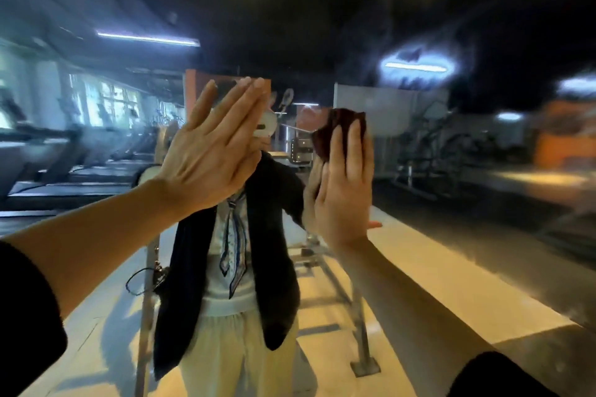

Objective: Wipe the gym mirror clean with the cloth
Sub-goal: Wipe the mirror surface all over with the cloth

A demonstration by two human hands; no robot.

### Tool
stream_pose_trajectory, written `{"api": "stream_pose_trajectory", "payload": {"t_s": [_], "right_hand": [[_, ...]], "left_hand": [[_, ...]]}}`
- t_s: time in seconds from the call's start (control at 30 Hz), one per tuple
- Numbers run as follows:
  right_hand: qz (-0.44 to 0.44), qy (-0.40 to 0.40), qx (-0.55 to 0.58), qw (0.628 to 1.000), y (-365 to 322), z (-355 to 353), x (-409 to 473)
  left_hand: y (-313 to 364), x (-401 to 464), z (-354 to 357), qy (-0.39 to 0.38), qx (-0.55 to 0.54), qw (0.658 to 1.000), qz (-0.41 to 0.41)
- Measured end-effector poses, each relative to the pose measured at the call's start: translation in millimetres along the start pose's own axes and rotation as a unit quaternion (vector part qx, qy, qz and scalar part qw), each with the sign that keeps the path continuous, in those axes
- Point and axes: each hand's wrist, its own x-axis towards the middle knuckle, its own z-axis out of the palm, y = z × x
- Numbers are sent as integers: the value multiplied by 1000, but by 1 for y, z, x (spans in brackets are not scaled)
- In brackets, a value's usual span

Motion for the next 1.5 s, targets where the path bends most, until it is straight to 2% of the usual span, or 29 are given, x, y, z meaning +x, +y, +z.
{"api": "stream_pose_trajectory", "payload": {"t_s": [0.1, 0.17, 0.2, 0.27, 0.3, 0.33, 0.37, 0.47, 0.57, 0.6, 0.7, 0.77, 0.83, 0.93, 1.0, 1.03, 1.07, 1.13, 1.2, 1.3, 1.4, 1.5], "right_hand": [[-187, -79, -23, 979, 11, -6, -41], [-241, -73, -54, 966, 37, -15, -23], [-206, -40, -65, 976, 44, -17, -5], [-43, 55, -50, 996, 42, -16, 42], [33, 96, -23, 995, 31, -14, 63], [69, 123, -2, 990, 18, -8, 76], [58, 128, 10, 990, 4, -2, 80], [-81, 64, -1, 995, -16, 12, 55], [-175, 45, -15, 983, 3, 3, 47], [-165, 67, -29, 984, 13, -1, 55], [26, 140, -49, 989, 32, -5, 97], [99, 168, -36, 980, 13, 3, 109], [35, 161, -13, 986, -17, 14, 93], [-175, 33, -12, 984, -36, 16, 43], [-256, -12, -26, 966, -19, 6, 35], [-257, -6, -44, 965, -10, 2, 41], [-222, 15, -59, 973, -3, -1, 52], [-95, 73, -56, 991, -6, -3, 82], [-35, 92, -23, 995, -29, 1, 104], [-132, 70, 3, 989, -48, 13, 97], [-236, 14, -9, 972, -26, 10, 60], [-295, -1, -46, 954, 1, 0, 46]], "left_hand": [[-5, 12, 2, -3, 32, 999, -14], [-4, 13, 6, -4, 59, 998, -25], [-4, 12, 9, 1, 67, 997, -27], [-3, 10, 12, 21, 68, 997, -26], [-3, 10, 13, 31, 66, 997, -22], [-3, 9, 14, 36, 65, 997, -17], [-4, 9, 15, 36, 64, 997, -14], [-4, 9, 15, 32, 61, 998, -14], [-5, 9, 14, 33, 63, 997, -13], [-5, 9, 15, 35, 63, 997, -12], [-5, 7, 18, 42, 72, 996, -12], [-4, 7, 19, 44, 74, 996, -11], [-4, 7, 19, 46, 75, 996, -12], [-4, 7, 18, 47, 74, 996, -11], [-5, 8, 16, 41, 70, 997, -8], [-6, 8, 16, 40, 68, 997, -9], [-7, 7, 17, 41, 67, 997, -9], [-7, 7, 18, 48, 65, 997, -10], [-6, 7, 19, 61, 55, 997, -12], [-7, 6, 19, 78, 36, 996, -30], [-7, 6, 16, 69, 31, 996, -39], [-5, 7, 15, 54, 38, 997, -40]]}}
